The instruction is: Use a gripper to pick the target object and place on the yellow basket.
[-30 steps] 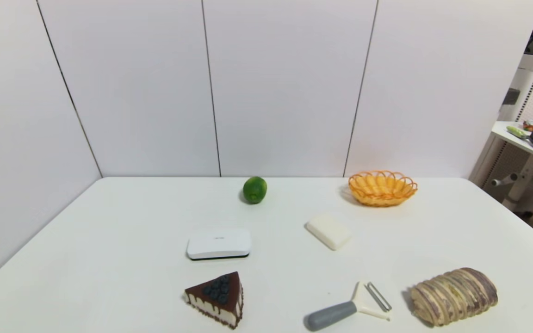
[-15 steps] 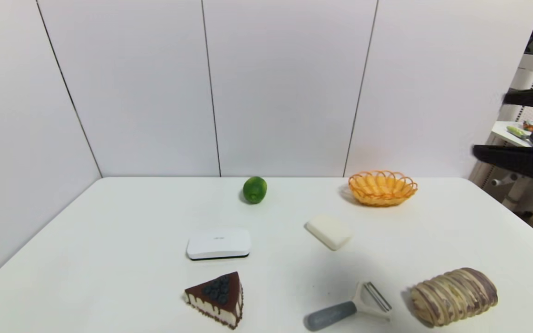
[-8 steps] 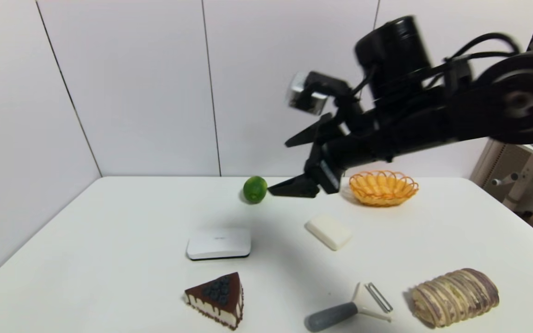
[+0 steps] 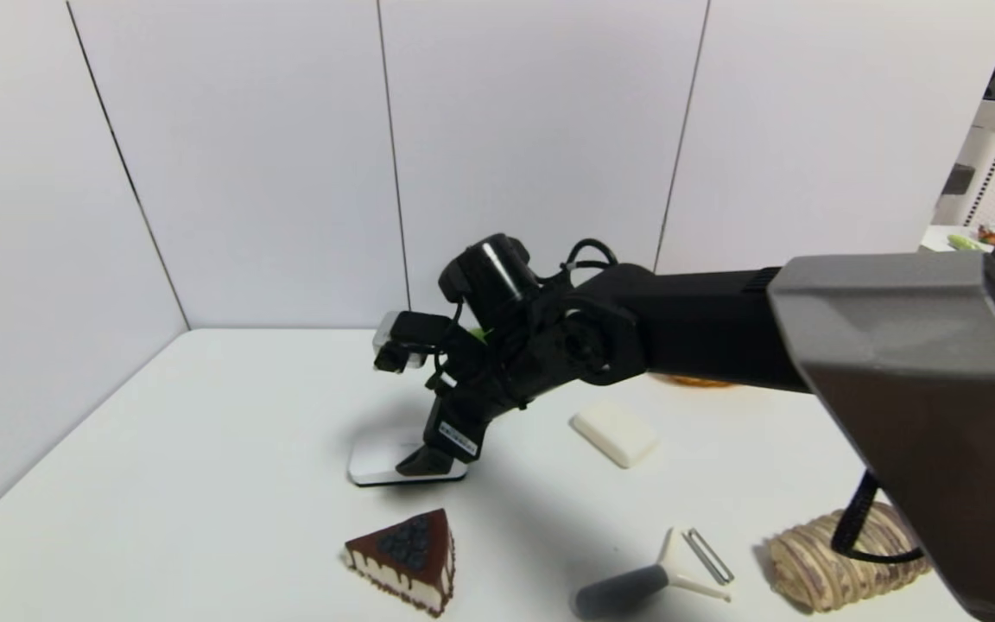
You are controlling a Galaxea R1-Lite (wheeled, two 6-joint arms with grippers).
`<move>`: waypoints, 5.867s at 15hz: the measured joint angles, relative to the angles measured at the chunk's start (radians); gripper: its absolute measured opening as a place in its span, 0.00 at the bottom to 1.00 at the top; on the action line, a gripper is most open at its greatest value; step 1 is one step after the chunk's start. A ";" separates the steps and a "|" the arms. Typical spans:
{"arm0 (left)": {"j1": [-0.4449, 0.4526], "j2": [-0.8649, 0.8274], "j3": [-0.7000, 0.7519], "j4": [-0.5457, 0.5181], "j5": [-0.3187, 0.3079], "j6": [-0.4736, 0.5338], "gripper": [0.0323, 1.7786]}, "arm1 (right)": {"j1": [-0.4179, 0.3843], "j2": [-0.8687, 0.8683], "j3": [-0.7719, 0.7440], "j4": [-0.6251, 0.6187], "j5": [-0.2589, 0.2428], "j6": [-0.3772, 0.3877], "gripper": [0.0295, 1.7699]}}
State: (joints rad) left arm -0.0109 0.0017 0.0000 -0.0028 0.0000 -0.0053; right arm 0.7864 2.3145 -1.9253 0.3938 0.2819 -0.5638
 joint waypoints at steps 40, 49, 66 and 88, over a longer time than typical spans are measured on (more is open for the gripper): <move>0.000 0.000 0.000 0.000 0.000 0.000 0.95 | -0.116 -0.050 -0.021 0.017 0.008 0.062 0.54; 0.000 0.000 0.000 0.000 0.000 0.000 0.95 | -0.624 -0.165 -0.004 0.024 0.199 -0.267 0.54; 0.000 0.000 0.000 0.000 0.000 0.000 0.95 | -0.919 0.007 0.006 0.162 0.340 -0.694 0.74; 0.000 0.000 0.000 0.000 0.000 0.000 0.95 | -0.869 -1.791 1.615 -0.324 -0.195 0.345 0.95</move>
State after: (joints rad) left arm -0.0104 0.0017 0.0000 -0.0028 0.0000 -0.0053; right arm -0.0828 0.5234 -0.3102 0.0696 0.0866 -0.2191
